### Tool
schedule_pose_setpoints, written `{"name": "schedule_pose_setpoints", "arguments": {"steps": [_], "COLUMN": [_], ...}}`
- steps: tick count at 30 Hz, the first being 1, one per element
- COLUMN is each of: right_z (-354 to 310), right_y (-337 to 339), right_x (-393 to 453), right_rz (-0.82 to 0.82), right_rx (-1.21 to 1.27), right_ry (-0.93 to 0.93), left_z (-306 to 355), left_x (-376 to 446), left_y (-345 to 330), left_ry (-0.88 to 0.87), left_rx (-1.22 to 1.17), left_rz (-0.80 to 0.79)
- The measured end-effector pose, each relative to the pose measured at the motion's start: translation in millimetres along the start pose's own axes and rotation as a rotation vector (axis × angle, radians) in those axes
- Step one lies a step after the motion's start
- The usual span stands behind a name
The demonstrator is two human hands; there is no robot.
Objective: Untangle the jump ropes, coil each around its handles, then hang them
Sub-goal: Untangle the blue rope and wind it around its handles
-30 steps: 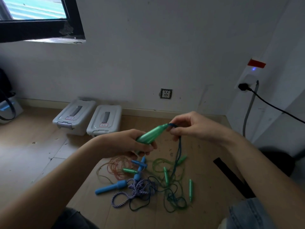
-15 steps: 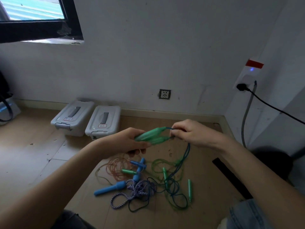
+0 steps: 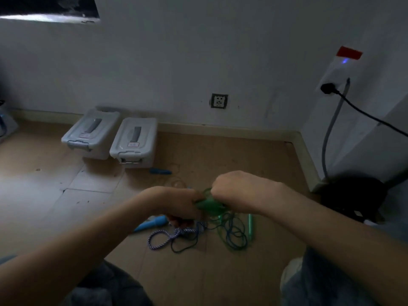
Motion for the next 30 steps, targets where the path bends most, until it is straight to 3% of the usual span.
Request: {"name": "schedule_pose_setpoints", "arguments": {"steps": [5,9,13,16,22,27,30], "right_z": [-23,-19,-3,13,44,31,41], "right_y": [-4,0,5,14,42,17,9], "right_x": [-3,-15,-31,-35,-36,-29,-29], "right_rz": [0.016,0.085,0.158,0.179,0.545,0.315,0.500], "right_rx": [-0.017,0.150,0.621,0.933,1.948,1.967,1.921], "right_ry": [0.107,0.137,0.085,0.113,0.338,0.163,-0.068], "left_z": [-2,2,14,27,47,56,56], "left_x": [-6,-18,-30,-47,-87,-84,-79], "left_y": [-12,-13,-14,7,46,34,40], "left_ry": [0.048,-0.001,-0.114,-0.246,-0.565,-0.606,-0.621], "left_rx": [0.141,0.279,0.288,0.202,-0.211,-0.110,-0.274], "left_rz": [-0.150,-0.242,-0.279,-0.179,-0.021,-0.049,-0.016]}}
Point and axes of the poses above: each hand's wrist, its own x-axis towards the middle knuckle, its own y-axis out of the back of the hand, z = x × y, the point moved 7 cm from there along x, towards the middle knuckle, and after that the axes turned 7 degrees about y, right-handed, at the moved point
